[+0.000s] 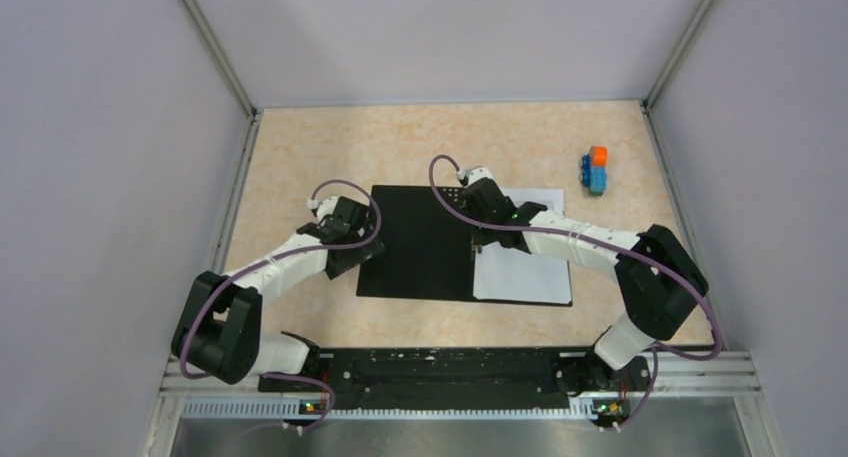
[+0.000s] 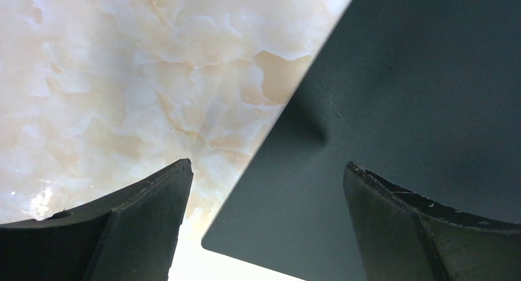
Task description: Put the files into the folder
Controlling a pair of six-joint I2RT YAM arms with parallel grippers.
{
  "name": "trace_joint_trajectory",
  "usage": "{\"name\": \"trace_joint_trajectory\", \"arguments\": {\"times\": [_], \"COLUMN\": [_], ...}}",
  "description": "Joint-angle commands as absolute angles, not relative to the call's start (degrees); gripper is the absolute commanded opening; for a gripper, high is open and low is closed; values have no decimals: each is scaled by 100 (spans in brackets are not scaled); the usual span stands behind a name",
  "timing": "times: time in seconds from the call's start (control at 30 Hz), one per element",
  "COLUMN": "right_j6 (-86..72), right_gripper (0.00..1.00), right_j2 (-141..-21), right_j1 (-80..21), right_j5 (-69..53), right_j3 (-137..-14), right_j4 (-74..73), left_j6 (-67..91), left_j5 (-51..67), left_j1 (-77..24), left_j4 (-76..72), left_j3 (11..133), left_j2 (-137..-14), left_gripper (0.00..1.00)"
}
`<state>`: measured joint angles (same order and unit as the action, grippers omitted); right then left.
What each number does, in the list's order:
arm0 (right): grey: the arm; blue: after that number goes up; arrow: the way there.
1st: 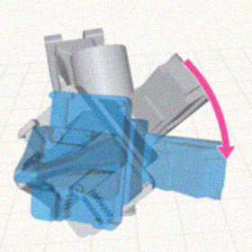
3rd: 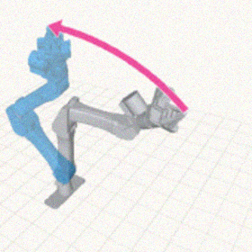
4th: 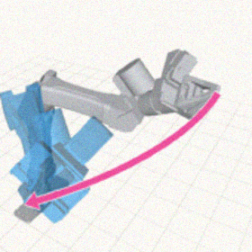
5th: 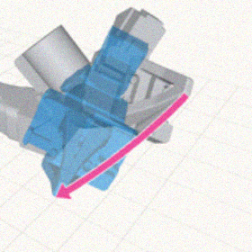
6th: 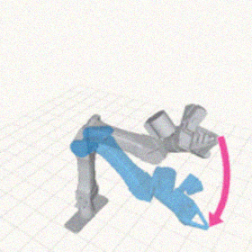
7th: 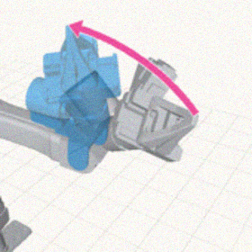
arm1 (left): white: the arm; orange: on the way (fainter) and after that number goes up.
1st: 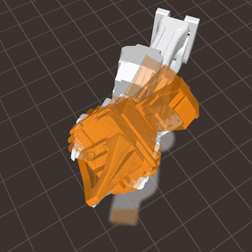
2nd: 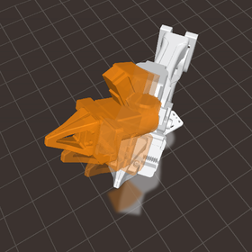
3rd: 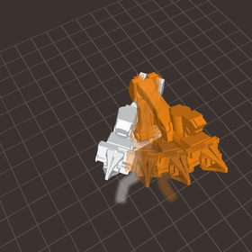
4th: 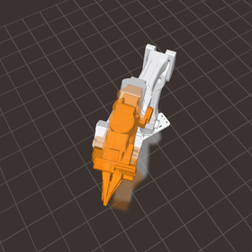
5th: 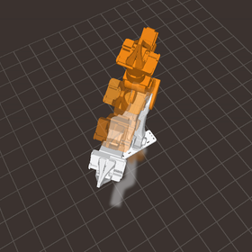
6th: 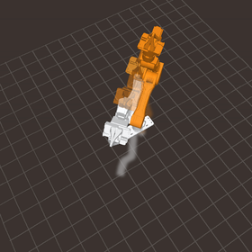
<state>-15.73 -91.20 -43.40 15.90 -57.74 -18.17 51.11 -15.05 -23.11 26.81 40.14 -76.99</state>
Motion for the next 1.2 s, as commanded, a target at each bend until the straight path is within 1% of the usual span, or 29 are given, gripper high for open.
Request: {"name": "trace_joint_trajectory", "arguments": {"times": [0.0,0.2,0.33,0.5,0.63,0.9,1.07,1.17], "right_j6": [-1268,-1368,-1412,-1491,-1521,-1643,-1754,-1763], "right_gripper": [5,3,0,0,0,0,0,0], "right_j2": [-9260,-9223,-9052,-8718,-8524,-8267,-8209,-8200], "right_j1": [-4280,-4280,-4285,-4278,-4280,-4227,-4143,-4140], "right_j5": [1361,1103,999,835,996,1185,1191,1185], "right_j3": [-5882,-5694,-5375,-5034,-4870,-4499,-4386,-4410], "right_j4": [-1637,-1642,-1633,-1639,-1826,-1995,-2060,-2084], "left_j6": [5048,4536,4318,4236,4177,4330,4468,4737], "left_j5": [-1376,-1579,-1266,-982,-808,-823,-855,-1012], "left_j1": [-2422,-2428,-2427,-2454,-2630,-3055,-3351,-3520], "left_j4": [2472,2538,2375,2329,2326,2476,2505,2539], "left_j3": [4194,4594,4653,4676,4721,4823,4919,4899], "left_j2": [-7703,-7914,-7949,-8003,-8102,-8249,-8427,-8604], "left_gripper": [95,90,87,87,86,82,78,73]}}
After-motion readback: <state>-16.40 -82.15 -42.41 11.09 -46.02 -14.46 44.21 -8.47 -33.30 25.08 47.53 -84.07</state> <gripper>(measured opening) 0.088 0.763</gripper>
